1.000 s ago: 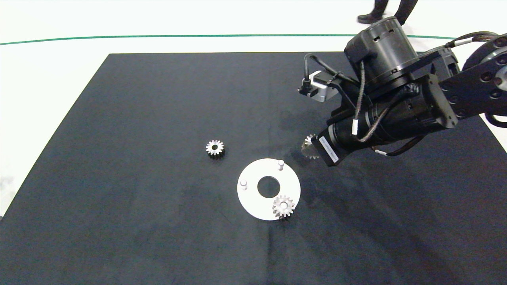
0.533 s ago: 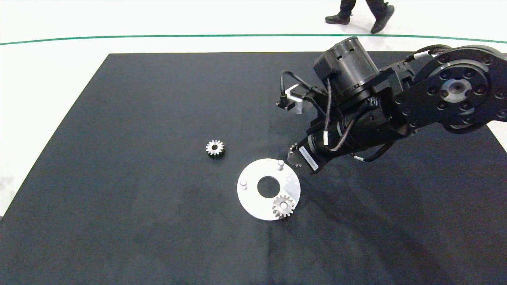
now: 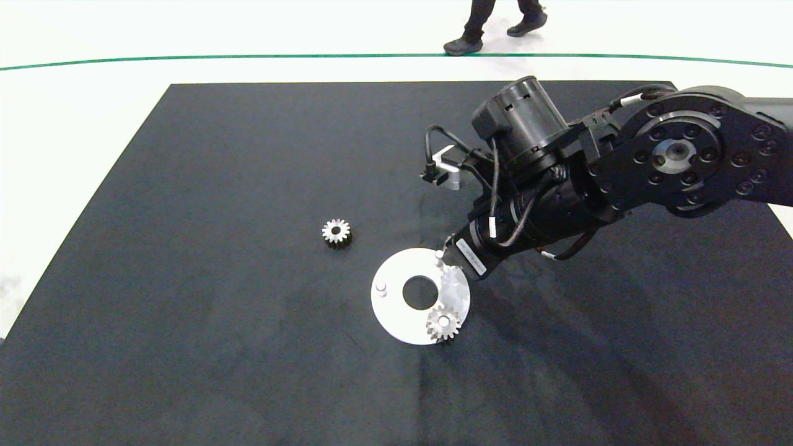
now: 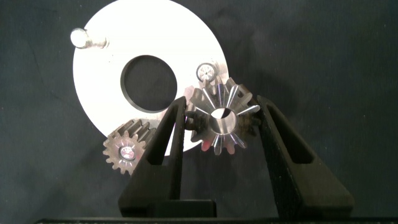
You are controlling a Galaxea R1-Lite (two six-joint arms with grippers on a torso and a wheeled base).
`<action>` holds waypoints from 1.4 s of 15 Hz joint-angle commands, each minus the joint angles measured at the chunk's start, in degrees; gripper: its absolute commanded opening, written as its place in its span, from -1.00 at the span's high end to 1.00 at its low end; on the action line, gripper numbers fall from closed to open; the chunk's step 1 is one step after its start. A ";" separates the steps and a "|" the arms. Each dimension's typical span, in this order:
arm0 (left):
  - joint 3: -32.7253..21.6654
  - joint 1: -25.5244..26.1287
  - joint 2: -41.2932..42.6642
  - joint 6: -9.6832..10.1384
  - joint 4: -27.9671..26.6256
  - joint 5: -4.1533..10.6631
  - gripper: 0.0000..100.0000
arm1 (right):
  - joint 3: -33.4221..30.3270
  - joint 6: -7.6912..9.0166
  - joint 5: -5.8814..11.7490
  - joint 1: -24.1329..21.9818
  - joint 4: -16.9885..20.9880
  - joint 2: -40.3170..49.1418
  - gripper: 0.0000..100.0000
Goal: Install three planetary gears onto the carrier pins
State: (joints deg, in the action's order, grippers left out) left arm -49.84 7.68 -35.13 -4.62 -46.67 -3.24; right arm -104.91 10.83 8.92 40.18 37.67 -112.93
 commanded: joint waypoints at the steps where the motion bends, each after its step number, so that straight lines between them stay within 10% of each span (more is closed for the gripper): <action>1: 0.00 0.05 -0.02 -0.04 -0.27 -0.01 -1.00 | -0.56 0.07 0.13 0.07 0.21 -0.53 0.80; 21: 0.44 0.85 -0.02 -0.04 0.61 -0.01 -1.00 | -4.25 0.07 0.22 0.78 0.04 -4.31 0.80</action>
State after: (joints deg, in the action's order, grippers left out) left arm -49.40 8.37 -35.17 -4.63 -45.78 -3.22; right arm -108.96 10.83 9.07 40.92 37.51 -116.83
